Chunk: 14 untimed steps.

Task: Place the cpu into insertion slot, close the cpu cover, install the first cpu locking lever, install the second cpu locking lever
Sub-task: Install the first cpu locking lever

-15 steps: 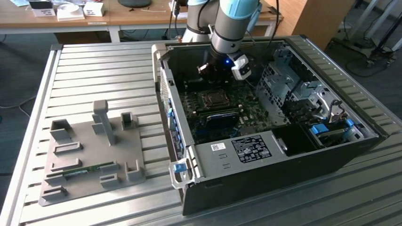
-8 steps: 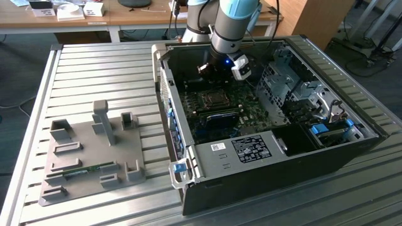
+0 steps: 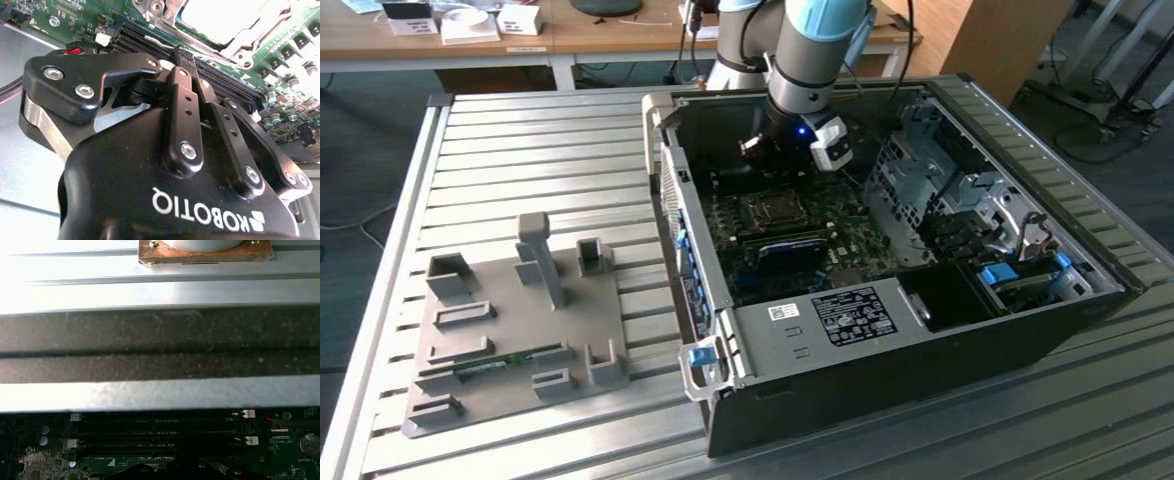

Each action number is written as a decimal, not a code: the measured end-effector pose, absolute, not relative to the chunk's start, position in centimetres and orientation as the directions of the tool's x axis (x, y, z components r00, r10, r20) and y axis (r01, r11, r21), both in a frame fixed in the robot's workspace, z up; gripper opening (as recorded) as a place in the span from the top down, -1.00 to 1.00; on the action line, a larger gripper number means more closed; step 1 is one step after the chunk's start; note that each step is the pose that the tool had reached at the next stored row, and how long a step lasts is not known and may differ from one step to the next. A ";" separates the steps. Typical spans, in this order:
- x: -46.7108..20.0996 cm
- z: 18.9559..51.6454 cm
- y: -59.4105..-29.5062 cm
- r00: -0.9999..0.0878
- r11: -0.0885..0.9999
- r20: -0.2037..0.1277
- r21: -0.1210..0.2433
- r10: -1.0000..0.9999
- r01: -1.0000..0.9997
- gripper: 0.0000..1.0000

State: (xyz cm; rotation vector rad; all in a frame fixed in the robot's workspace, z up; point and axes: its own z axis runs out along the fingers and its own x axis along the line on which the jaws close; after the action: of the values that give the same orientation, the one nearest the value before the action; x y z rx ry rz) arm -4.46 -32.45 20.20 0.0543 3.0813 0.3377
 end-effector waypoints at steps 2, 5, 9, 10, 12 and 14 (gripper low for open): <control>-4.5 20.2 -32.4 -0.999 0.976 -0.037 0.217 0.039 0.030 0.79; -4.5 20.1 -32.5 -0.999 0.976 -0.037 0.217 0.039 0.030 0.79; -4.5 20.0 -32.5 -0.999 0.976 -0.037 0.216 0.040 0.031 0.79; -4.5 20.0 -32.5 -0.998 0.976 -0.037 0.215 0.040 0.031 0.79; -4.5 19.9 -32.5 -0.998 0.976 -0.037 0.215 0.040 0.031 0.79; -4.5 19.9 -32.5 -0.998 0.976 -0.037 0.215 0.041 0.032 0.79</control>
State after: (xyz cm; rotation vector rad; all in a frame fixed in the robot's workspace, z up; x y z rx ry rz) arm -4.49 -32.48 19.94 0.0570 3.0815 0.3345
